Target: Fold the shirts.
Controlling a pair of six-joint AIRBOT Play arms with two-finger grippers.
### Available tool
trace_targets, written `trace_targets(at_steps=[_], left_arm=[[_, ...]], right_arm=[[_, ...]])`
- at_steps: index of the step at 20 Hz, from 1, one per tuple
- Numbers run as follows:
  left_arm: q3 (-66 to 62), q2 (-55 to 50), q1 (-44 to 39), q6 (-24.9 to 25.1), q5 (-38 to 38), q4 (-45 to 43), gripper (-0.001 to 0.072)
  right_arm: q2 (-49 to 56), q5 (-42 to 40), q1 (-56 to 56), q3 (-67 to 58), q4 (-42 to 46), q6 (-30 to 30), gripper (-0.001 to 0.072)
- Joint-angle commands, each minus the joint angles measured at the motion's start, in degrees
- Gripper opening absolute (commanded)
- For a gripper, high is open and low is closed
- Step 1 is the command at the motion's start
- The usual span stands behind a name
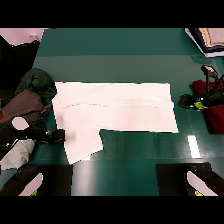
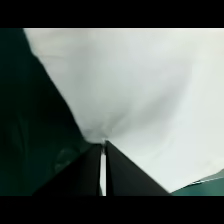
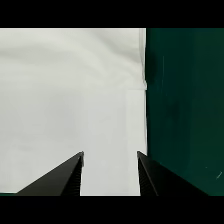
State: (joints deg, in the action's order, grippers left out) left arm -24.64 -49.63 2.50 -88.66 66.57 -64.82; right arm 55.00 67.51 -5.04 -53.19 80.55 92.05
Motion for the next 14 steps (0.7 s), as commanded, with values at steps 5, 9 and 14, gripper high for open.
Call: trace_targets(at_steps=[5,9,14], left_arm=[[-0.5,0.0,0.0,4.1,1.0,3.1,0.0025],[-7.7,0.0,0.0,7.8,6.4,3.0,0.0026],[-12.9,0.0,0.0,8.8,7.8,3.0,0.0026]], right_arm=[[0.0,4.0,0.0,0.0,0.6,0.0,0.0385],[-0.1,9.7,-3.1,2.5,0.6,0.0,0.0385],[0.0,8.1,-9.7,13.6,-0.1,-2.7,0.0385]])
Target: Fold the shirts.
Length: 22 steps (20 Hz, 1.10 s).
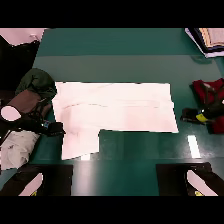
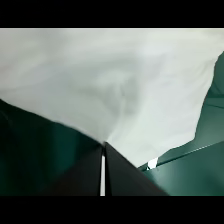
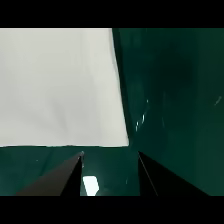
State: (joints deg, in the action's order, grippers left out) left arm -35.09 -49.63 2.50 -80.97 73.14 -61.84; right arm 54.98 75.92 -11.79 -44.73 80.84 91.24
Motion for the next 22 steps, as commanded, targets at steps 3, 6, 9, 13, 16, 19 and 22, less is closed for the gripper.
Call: trace_targets(at_steps=[3,6,9,13,16,19,22], left_arm=[[-2.5,0.0,0.0,1.1,1.6,0.0,0.0027],[-2.5,0.0,0.0,1.1,1.4,0.0,0.0026],[-2.5,0.0,0.0,1.1,1.5,0.0,0.0026],[-2.5,0.0,0.0,1.0,1.9,0.0,0.0027],[-2.5,0.0,0.0,1.1,1.9,0.0,0.0026],[-4.2,0.0,0.0,1.1,3.9,0.0,0.0025],[-8.3,1.0,0.0,1.0,7.8,0.7,0.0024]], right_arm=[[0.4,-3.9,-4.1,8.2,-1.4,-2.5,0.0385],[4.1,-4.4,-3.4,8.2,-2.4,-3.0,0.0385],[7.9,-6.1,-0.9,8.1,-3.8,-3.3,0.0385],[9.8,-8.0,0.6,8.0,-4.0,-3.2,0.0317],[7.3,-9.6,0.6,8.0,-3.8,-3.3,0.0017],[2.0,-8.4,0.1,7.6,-2.5,-3.3,0.0014],[-2.7,-0.4,-3.0,4.5,-2.6,-3.3,0.0014]])
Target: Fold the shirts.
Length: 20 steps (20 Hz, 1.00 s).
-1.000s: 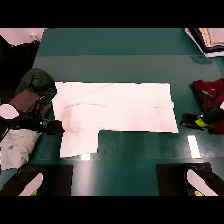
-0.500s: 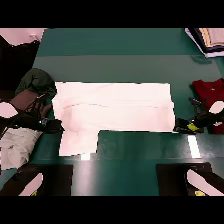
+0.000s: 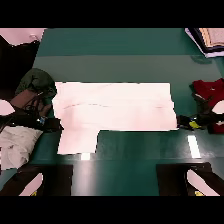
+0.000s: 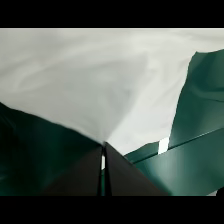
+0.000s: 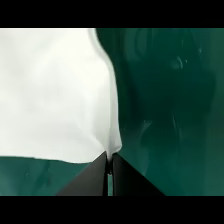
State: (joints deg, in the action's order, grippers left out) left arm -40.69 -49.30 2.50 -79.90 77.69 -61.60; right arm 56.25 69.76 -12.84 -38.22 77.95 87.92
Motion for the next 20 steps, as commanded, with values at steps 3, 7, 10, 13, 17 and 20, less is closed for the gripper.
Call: trace_targets(at_steps=[3,7,10,13,17,20], left_arm=[[-3.5,7.2,0.0,-1.4,6.0,2.2,0.0024],[-3.5,14.9,0.0,-3.7,11.3,8.5,0.0025],[-3.5,15.6,0.0,-4.1,9.0,9.5,0.0026],[-3.5,15.6,0.0,-3.8,-3.0,8.1,0.0026],[-3.5,15.6,0.0,-3.7,-20.2,6.7,0.0026],[-3.3,15.2,0.0,-4.3,-28.6,3.1,0.0026]], right_arm=[[-8.2,13.8,-5.9,-5.4,1.7,-0.1,0.0013],[-11.0,17.9,-8.6,-8.2,2.1,-0.6,0.0014],[-10.4,16.8,-8.6,-8.2,0.8,-0.6,0.0014],[-8.0,12.6,-8.6,-8.6,-3.6,-0.6,0.0014],[-2.9,7.2,-7.9,-14.8,-9.5,-0.6,0.0014],[2.2,3.7,-4.2,-21.7,-9.3,-0.6,0.0014]])
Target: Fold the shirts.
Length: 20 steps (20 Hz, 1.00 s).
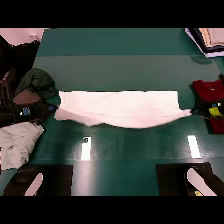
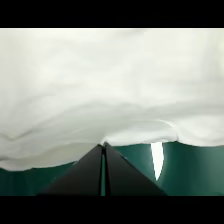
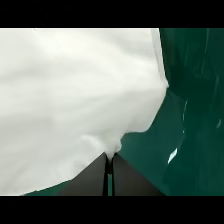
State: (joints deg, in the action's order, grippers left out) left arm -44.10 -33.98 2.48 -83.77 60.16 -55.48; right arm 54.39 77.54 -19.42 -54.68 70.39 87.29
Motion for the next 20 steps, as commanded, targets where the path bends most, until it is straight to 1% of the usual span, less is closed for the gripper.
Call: trace_targets(at_steps=[1,5,9,14,17,20], left_arm=[[0.1,-0.1,0.0,-0.5,-13.2,-4.1,0.0026],[0.4,-0.2,0.0,-0.5,-18.8,-6.1,0.0026],[0.3,-5.9,0.0,-0.5,-20.2,-5.9,0.0027],[0.3,-15.5,0.0,-0.5,-25.3,-4.5,0.0027],[0.2,-19.0,0.0,-0.5,-27.9,-3.9,0.0027],[0.2,-20.9,0.0,-0.5,-32.8,-2.4,0.0027]], right_arm=[[6.2,-4.8,3.7,-7.2,-1.6,0.0,0.0014],[15.5,-8.4,8.0,-13.2,-1.3,0.0,0.0014],[21.4,-10.4,9.3,-15.7,-1.4,0.1,0.0014],[22.8,-16.2,9.5,-15.7,-1.4,0.0,0.0015],[22.9,-19.8,9.5,-15.7,-1.4,0.0,0.0016],[23.1,-22.8,9.5,-15.7,-1.4,0.0,0.0016]])
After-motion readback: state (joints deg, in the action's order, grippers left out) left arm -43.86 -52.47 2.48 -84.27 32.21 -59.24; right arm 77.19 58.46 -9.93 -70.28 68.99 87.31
